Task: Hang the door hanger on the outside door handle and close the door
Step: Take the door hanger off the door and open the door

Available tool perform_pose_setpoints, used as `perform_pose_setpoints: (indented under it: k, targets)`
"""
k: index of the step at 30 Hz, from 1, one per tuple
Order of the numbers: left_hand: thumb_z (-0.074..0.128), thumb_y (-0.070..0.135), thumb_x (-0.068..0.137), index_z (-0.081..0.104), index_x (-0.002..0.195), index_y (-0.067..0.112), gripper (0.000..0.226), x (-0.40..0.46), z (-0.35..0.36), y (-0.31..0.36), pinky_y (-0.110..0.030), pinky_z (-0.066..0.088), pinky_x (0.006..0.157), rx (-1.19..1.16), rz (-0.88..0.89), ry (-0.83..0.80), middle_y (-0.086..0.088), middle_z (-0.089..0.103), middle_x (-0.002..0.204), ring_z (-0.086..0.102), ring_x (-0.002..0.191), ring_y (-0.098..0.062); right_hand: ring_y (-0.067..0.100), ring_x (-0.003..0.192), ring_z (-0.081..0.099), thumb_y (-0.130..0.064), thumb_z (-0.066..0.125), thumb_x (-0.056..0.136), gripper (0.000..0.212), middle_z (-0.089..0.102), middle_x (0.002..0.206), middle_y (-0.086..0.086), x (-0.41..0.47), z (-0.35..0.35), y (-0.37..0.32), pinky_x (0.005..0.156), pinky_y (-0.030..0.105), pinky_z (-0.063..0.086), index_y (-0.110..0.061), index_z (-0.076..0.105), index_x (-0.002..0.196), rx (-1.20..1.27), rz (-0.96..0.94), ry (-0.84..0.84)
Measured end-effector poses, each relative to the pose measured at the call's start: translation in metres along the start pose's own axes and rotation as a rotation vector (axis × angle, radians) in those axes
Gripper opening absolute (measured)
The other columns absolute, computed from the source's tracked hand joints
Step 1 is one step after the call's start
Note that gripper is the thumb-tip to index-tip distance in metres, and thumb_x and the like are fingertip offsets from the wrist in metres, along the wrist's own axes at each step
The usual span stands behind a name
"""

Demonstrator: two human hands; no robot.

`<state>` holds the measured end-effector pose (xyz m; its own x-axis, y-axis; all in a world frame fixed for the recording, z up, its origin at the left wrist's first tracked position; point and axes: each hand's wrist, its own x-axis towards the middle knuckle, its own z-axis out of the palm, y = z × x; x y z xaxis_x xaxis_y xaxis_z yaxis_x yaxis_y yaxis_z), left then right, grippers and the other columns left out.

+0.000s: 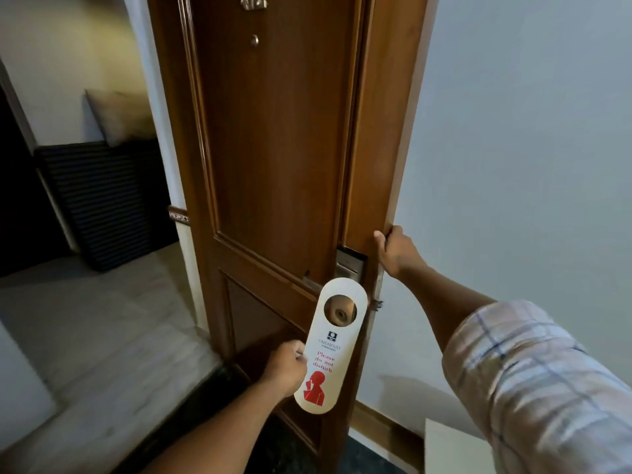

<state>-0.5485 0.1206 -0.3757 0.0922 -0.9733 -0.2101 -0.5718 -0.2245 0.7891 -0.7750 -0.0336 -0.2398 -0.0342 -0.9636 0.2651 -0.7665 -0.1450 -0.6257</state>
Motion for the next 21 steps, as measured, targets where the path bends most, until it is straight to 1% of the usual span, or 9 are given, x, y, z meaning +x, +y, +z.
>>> perform_pose_setpoints:
  k: [1,3,5,9,14,16,18,19,21]
  targets:
    - [0.049,0.012,0.097,0.047,0.064,0.027,0.036,0.004,-0.001,0.001,-0.023,0.055,0.064,0.011,0.003,0.003,-0.018,0.071,0.108,0.068,0.101,-0.025,0.035,0.110,0.059,-0.058,0.030,0.097,0.060,0.056,0.133,0.016,0.008,0.000,0.004,0.088,0.041,0.049,-0.012,0.035,0.136,0.004,0.027,0.026]
    - [0.049,0.013,0.097,0.048,0.064,0.027,0.035,0.018,-0.007,0.000,-0.013,0.046,0.046,0.026,0.018,-0.004,-0.016,0.072,0.107,0.068,0.082,-0.010,0.034,0.108,0.059,-0.058,0.029,0.097,0.059,0.056,0.131,0.016,0.024,0.004,0.014,0.083,0.038,0.048,-0.013,0.036,0.135,0.029,0.054,0.059]
    - [0.049,0.014,0.097,0.050,0.067,0.026,0.032,0.033,-0.015,-0.002,-0.010,0.039,0.042,0.040,0.029,-0.019,-0.013,0.073,0.106,0.059,0.065,-0.004,0.034,0.107,0.059,-0.060,0.028,0.096,0.060,0.056,0.131,0.015,0.035,0.007,0.020,0.080,0.037,0.047,-0.015,0.036,0.135,0.038,0.062,0.081]
    - [0.049,0.014,0.099,0.060,0.084,0.016,0.019,0.060,-0.025,-0.006,-0.019,0.047,0.058,0.034,-0.003,-0.060,-0.009,0.073,0.107,0.068,0.085,-0.013,0.035,0.112,0.058,-0.061,0.027,0.096,0.061,0.055,0.136,0.014,0.047,0.010,0.026,0.086,0.040,0.048,-0.017,0.034,0.139,0.061,0.086,0.106]
    - [0.046,0.006,0.098,0.058,0.080,0.014,0.023,0.104,-0.036,0.002,-0.030,0.053,0.072,0.010,0.027,-0.117,-0.014,0.073,0.107,0.070,0.095,-0.026,0.034,0.119,0.056,-0.058,0.032,0.097,0.059,0.052,0.141,0.011,0.045,0.014,0.024,0.094,0.043,0.050,-0.018,0.034,0.140,0.135,0.122,0.172]
    - [0.047,0.008,0.099,0.061,0.085,0.014,0.021,0.123,-0.041,0.006,-0.029,0.052,0.071,-0.004,0.045,-0.149,-0.012,0.073,0.107,0.070,0.094,-0.023,0.028,0.109,0.060,-0.058,0.037,0.096,0.048,0.054,0.130,0.008,0.032,0.026,0.022,0.087,0.040,0.053,-0.023,0.037,0.129,0.156,0.142,0.348]
    - [0.047,0.010,0.100,0.063,0.093,0.012,0.017,0.142,-0.048,0.006,-0.029,0.053,0.071,-0.004,0.055,-0.189,-0.009,0.072,0.107,0.069,0.092,-0.021,0.018,0.087,0.062,-0.060,0.039,0.093,0.031,0.056,0.104,0.000,0.008,0.052,0.024,0.071,0.034,0.053,-0.031,0.039,0.105,0.032,0.160,0.513]
    - [0.048,0.011,0.100,0.063,0.095,0.012,0.016,0.150,-0.051,0.006,-0.029,0.053,0.070,-0.003,0.060,-0.205,-0.008,0.072,0.106,0.069,0.090,-0.019,0.015,0.077,0.061,-0.062,0.036,0.093,0.030,0.056,0.091,-0.003,-0.004,0.068,0.026,0.065,0.032,0.052,-0.032,0.039,0.096,-0.033,0.156,0.471]
    - [0.049,0.012,0.100,0.062,0.094,0.014,0.015,0.167,-0.060,0.004,-0.029,0.053,0.070,0.013,0.078,-0.237,-0.007,0.071,0.104,0.069,0.088,-0.018,0.011,0.069,0.060,-0.068,0.027,0.092,0.041,0.059,0.078,-0.009,-0.026,0.106,0.024,0.060,0.029,0.051,-0.032,0.047,0.091,-0.092,0.114,0.232]
